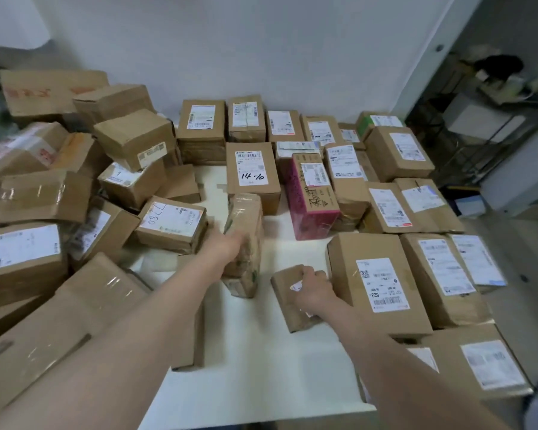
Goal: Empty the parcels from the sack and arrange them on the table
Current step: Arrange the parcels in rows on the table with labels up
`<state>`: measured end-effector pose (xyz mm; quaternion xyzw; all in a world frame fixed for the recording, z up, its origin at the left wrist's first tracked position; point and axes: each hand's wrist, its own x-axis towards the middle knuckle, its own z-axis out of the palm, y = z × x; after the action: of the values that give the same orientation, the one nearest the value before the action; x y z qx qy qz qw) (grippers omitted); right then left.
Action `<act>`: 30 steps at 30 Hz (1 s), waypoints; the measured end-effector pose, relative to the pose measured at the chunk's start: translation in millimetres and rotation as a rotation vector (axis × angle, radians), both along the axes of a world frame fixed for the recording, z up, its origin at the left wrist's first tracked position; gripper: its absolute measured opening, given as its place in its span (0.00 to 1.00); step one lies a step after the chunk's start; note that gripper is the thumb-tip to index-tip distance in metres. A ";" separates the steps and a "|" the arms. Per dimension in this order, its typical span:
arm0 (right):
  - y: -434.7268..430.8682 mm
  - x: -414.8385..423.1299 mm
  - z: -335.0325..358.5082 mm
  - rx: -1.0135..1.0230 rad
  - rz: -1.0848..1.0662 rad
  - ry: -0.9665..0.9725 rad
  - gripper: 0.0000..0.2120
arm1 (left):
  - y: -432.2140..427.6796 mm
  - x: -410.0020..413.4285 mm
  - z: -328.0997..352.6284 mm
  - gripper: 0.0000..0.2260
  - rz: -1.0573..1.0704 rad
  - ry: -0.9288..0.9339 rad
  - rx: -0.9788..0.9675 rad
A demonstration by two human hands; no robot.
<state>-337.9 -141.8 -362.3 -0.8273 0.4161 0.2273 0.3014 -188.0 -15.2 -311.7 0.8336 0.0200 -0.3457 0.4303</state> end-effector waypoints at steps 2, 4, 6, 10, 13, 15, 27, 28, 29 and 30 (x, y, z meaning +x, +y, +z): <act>11.9 -5.2 -4.2 -0.005 0.059 0.022 0.50 | -1.9 -10.9 -3.5 0.37 -0.177 -0.082 0.122; 21.1 -7.4 -10.8 -0.087 0.180 0.053 0.54 | -4.6 -19.9 -6.6 0.35 -0.336 -0.226 0.277; 26.5 -5.5 -15.2 -0.196 0.186 0.060 0.49 | -6.0 -28.1 -2.3 0.34 -0.422 -0.304 0.402; 20.8 -0.5 -10.1 -0.382 0.122 0.071 0.31 | -10.5 -42.8 1.7 0.31 -0.555 -0.302 0.409; 5.7 -5.1 -1.6 -0.372 0.192 -0.028 0.20 | -13.7 -47.2 -1.8 0.23 -0.478 -0.189 0.247; -1.4 -12.1 0.9 -0.281 0.204 -0.087 0.19 | -14.2 -46.4 -11.1 0.25 -0.429 -0.218 0.328; 39.1 -4.1 -32.9 -0.145 0.054 -0.040 0.47 | 21.4 -63.7 -43.5 0.49 -0.386 -0.194 0.594; 40.0 -4.6 -27.7 -0.146 -0.018 -0.064 0.47 | 24.3 -63.2 -45.2 0.48 -0.373 -0.166 0.566; 39.4 -3.7 -24.2 -0.142 -0.090 -0.094 0.46 | 25.9 -61.5 -49.5 0.48 -0.355 -0.129 0.532; 38.4 -1.6 -19.2 -0.135 -0.157 -0.126 0.46 | 25.2 -60.7 -52.5 0.47 -0.336 -0.100 0.501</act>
<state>-339.5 -103.5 -381.5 -0.8232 0.4742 0.1221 0.2874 -248.7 9.9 -364.1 0.9214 -0.0545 -0.3549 0.1484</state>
